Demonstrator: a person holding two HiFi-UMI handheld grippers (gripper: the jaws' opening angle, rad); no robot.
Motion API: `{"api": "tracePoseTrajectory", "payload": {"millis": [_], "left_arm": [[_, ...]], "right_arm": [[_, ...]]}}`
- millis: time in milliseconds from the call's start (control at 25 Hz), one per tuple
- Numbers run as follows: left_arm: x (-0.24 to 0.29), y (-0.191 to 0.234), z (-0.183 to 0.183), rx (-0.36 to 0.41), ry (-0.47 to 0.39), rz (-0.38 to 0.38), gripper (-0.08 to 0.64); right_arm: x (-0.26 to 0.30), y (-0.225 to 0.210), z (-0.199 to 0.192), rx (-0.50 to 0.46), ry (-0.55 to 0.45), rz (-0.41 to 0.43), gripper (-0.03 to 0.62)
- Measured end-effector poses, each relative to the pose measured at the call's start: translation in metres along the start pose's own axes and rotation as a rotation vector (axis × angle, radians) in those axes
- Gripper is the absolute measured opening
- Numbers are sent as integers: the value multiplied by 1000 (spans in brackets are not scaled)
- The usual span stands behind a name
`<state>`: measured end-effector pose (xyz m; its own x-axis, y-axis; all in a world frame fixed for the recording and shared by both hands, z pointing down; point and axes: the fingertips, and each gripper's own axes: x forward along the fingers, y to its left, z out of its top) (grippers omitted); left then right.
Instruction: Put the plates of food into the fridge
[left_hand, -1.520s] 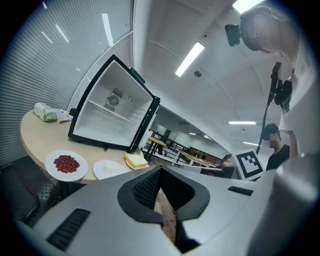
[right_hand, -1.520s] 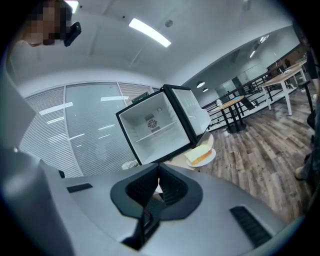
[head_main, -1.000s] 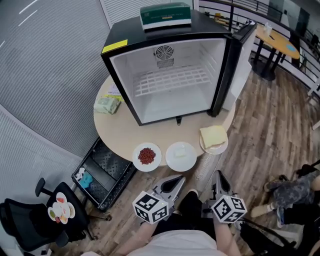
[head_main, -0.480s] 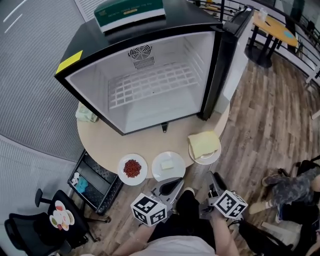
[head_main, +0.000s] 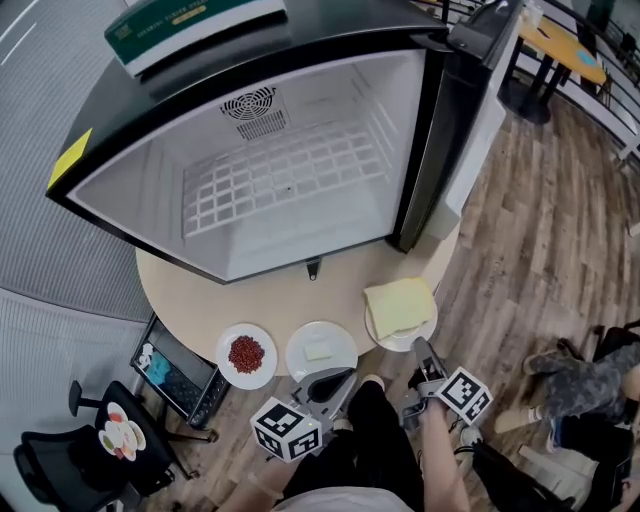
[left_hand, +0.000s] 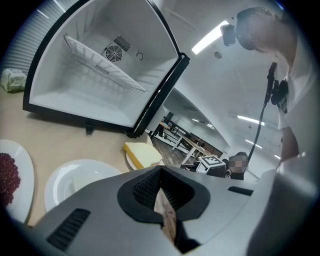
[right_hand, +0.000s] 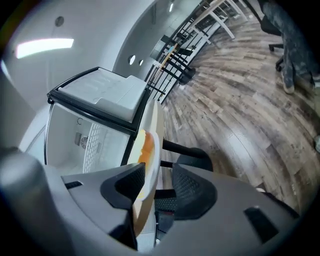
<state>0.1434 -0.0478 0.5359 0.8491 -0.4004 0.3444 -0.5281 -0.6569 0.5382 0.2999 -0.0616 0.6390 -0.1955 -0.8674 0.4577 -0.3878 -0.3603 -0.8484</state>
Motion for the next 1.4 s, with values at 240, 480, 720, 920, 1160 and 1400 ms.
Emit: {"api": "tracePoseTrajectory", "payload": {"millis": [240, 480, 720, 920, 1160, 1400], "left_arm": [[7, 8, 3, -16, -9, 26, 5], [14, 8, 0, -20, -18, 32, 5], [13, 2, 6, -10, -44, 35, 5], [6, -6, 16, 8, -90, 44, 5], [-16, -3, 21, 14, -124, 69, 5], [-42, 9, 43, 45, -158, 78, 5]], "right_arm": [[15, 0, 3, 143, -11, 74, 141], [19, 8, 6, 194, -27, 139, 28], [18, 15, 6, 267, -29, 188, 17], [14, 16, 12, 313, -39, 201, 17], [-3, 34, 19, 313, -60, 204, 17], [-20, 91, 14, 259, -33, 234, 17]]}}
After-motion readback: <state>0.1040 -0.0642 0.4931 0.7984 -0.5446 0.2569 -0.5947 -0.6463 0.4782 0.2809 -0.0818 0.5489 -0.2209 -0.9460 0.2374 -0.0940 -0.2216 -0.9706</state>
